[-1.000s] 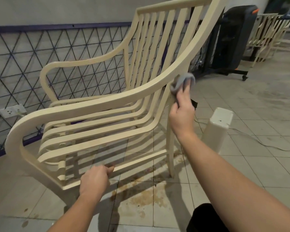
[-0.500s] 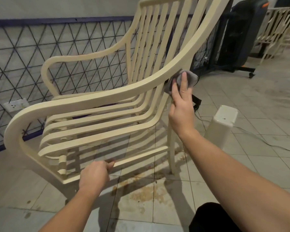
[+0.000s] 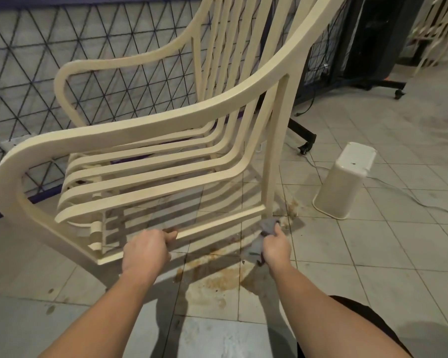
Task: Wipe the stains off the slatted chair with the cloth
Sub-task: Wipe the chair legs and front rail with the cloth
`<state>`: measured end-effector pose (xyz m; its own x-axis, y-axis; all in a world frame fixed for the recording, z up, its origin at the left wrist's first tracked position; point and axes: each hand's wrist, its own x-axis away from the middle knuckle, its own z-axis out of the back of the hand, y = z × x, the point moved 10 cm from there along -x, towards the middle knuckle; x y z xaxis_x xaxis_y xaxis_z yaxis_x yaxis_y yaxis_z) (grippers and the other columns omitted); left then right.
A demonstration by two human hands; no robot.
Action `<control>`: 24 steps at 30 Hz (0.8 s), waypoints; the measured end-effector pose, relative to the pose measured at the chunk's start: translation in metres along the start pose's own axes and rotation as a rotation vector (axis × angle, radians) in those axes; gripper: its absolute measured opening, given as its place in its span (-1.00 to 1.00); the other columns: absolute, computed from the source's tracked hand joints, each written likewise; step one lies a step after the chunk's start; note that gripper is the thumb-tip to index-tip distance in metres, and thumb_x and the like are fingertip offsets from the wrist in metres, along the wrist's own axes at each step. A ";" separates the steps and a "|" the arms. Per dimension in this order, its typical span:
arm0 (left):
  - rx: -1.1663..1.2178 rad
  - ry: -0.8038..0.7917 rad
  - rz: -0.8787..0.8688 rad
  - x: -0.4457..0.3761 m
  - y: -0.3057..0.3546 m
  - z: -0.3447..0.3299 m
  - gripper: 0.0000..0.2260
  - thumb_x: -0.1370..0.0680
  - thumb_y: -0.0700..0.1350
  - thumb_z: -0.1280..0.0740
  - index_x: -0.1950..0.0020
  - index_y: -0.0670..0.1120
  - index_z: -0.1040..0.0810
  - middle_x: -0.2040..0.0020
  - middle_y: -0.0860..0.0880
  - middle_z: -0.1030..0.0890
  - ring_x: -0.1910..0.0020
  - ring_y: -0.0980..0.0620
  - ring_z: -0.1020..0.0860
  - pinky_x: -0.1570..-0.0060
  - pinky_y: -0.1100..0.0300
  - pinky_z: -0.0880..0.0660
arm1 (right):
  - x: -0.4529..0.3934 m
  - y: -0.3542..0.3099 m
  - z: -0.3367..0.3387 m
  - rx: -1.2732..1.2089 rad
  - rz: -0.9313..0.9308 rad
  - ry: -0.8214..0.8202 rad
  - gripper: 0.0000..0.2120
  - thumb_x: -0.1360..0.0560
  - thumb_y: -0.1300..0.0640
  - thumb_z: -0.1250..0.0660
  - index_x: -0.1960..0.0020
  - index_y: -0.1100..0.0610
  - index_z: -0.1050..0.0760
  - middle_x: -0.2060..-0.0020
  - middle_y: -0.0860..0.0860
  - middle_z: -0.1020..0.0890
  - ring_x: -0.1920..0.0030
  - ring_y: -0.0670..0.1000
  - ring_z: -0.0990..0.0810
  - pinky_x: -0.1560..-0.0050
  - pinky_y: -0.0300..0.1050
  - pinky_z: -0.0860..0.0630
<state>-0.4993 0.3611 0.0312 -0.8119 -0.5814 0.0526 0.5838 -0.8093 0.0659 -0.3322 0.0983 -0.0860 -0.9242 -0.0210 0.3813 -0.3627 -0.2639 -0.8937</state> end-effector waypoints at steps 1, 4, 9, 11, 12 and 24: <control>-0.002 -0.005 0.004 0.000 -0.001 0.000 -0.67 -0.64 -0.11 -0.28 -0.30 0.26 -0.59 0.13 0.09 -0.56 0.08 0.00 -0.64 0.05 0.10 -0.60 | 0.002 -0.002 0.002 -0.099 -0.060 0.055 -0.48 -0.63 0.33 -0.05 -0.57 0.11 -0.21 -0.42 0.14 -0.44 -0.13 0.14 -0.56 -0.11 -0.08 -0.48; 0.005 -0.011 0.006 0.001 -0.001 -0.001 -0.66 -0.66 -0.10 -0.24 -0.33 0.25 -0.58 0.11 0.07 -0.56 0.06 -0.02 -0.63 0.06 0.10 -0.56 | 0.006 -0.040 -0.004 -0.198 -0.034 0.070 -0.50 -0.64 0.30 -0.04 -0.57 0.10 -0.20 -0.44 0.10 -0.40 -0.29 0.20 -0.50 -0.27 0.03 -0.42; -0.017 -0.006 0.025 0.000 -0.002 -0.002 -0.62 -0.68 -0.11 -0.19 -0.38 0.28 -0.52 -0.03 0.02 -0.63 0.01 -0.04 -0.64 0.12 0.13 -0.51 | 0.034 -0.131 -0.006 0.010 0.304 0.094 -0.39 -0.62 0.34 0.04 -0.62 0.00 0.04 -0.58 -0.16 -0.06 -0.28 -0.14 -0.45 -0.36 -0.08 -0.36; -0.014 -0.015 0.029 0.000 -0.003 -0.002 -0.63 -0.68 -0.10 -0.18 -0.38 0.27 -0.53 -0.02 0.03 -0.63 0.02 -0.03 -0.64 0.13 0.14 -0.51 | 0.044 -0.132 -0.004 0.114 0.401 0.097 -0.37 -0.61 0.38 0.02 -0.62 0.03 0.04 -0.59 -0.14 -0.03 -0.37 -0.11 -0.42 -0.33 -0.19 -0.37; -0.012 -0.018 0.023 0.000 -0.003 -0.003 -0.63 -0.68 -0.11 -0.19 -0.39 0.27 -0.53 -0.01 0.04 -0.62 0.03 -0.03 -0.64 0.13 0.14 -0.52 | 0.046 -0.129 -0.001 0.127 0.409 0.099 -0.38 -0.61 0.38 0.01 -0.62 0.05 0.02 -0.59 -0.11 -0.05 -0.48 -0.02 -0.33 -0.43 -0.16 -0.30; -0.032 -0.023 0.003 0.002 0.000 -0.001 -0.67 -0.66 -0.14 -0.22 -0.32 0.20 -0.59 0.11 0.06 -0.55 0.06 -0.01 -0.64 0.10 0.14 -0.55 | 0.050 -0.118 -0.013 0.199 0.448 0.050 -0.41 -0.65 0.34 0.01 -0.62 0.02 0.01 -0.59 -0.16 0.01 -0.54 0.01 -0.21 -0.34 -0.30 -0.14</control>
<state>-0.5011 0.3601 0.0305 -0.8094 -0.5823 0.0756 0.5858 -0.8098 0.0340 -0.3369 0.1405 0.0350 -0.9904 -0.1300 -0.0465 0.0973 -0.4186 -0.9029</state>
